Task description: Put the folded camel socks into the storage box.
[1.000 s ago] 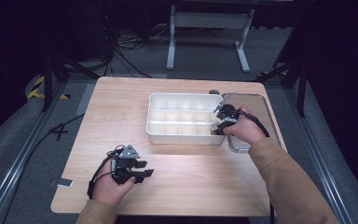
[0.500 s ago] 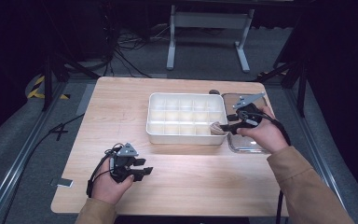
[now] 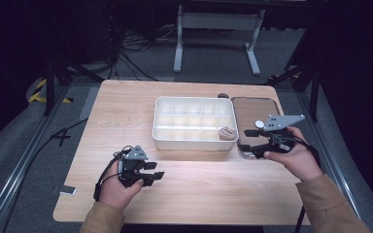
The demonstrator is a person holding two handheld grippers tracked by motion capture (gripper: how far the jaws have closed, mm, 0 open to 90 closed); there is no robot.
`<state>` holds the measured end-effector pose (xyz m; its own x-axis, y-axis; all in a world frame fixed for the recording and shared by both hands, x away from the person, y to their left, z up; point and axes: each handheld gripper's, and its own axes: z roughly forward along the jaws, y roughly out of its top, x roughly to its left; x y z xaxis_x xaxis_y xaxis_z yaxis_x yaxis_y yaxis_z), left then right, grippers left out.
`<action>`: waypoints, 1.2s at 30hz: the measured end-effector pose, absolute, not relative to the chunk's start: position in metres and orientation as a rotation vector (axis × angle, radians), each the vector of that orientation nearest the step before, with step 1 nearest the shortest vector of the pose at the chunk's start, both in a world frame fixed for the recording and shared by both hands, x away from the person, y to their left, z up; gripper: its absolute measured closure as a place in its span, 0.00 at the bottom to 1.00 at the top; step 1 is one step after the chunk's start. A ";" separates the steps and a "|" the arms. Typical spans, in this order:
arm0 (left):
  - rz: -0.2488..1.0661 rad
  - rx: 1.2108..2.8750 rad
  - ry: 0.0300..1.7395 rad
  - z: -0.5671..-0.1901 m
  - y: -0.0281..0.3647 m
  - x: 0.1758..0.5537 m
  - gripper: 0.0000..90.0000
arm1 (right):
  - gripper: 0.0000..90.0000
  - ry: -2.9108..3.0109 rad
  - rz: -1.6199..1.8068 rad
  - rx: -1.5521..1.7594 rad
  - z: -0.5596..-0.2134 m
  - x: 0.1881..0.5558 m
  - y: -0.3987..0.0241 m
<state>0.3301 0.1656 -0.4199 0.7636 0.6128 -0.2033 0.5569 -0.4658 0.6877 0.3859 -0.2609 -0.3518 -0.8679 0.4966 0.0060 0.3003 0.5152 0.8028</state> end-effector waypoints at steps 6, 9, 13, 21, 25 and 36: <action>0.071 2.166 0.858 -0.419 0.163 0.330 0.58 | 0.45 2.525 1.322 0.712 -0.368 0.368 -0.267; 0.069 2.162 0.853 -0.418 0.164 0.329 0.58 | 0.44 2.501 1.325 0.742 -0.375 0.360 -0.269; 0.075 2.164 0.853 -0.417 0.165 0.329 0.58 | 0.41 2.516 1.341 0.763 -0.383 0.353 -0.269; 0.083 2.197 0.851 -0.419 0.162 0.329 0.58 | 0.41 2.609 1.252 0.742 -0.403 0.345 -0.264; 0.082 2.199 0.865 -0.421 0.161 0.329 0.59 | 0.41 2.619 1.229 0.732 -0.413 0.343 -0.261; 0.083 2.279 0.899 -0.431 0.160 0.331 0.58 | 0.41 2.570 1.200 0.793 -0.448 0.342 -0.257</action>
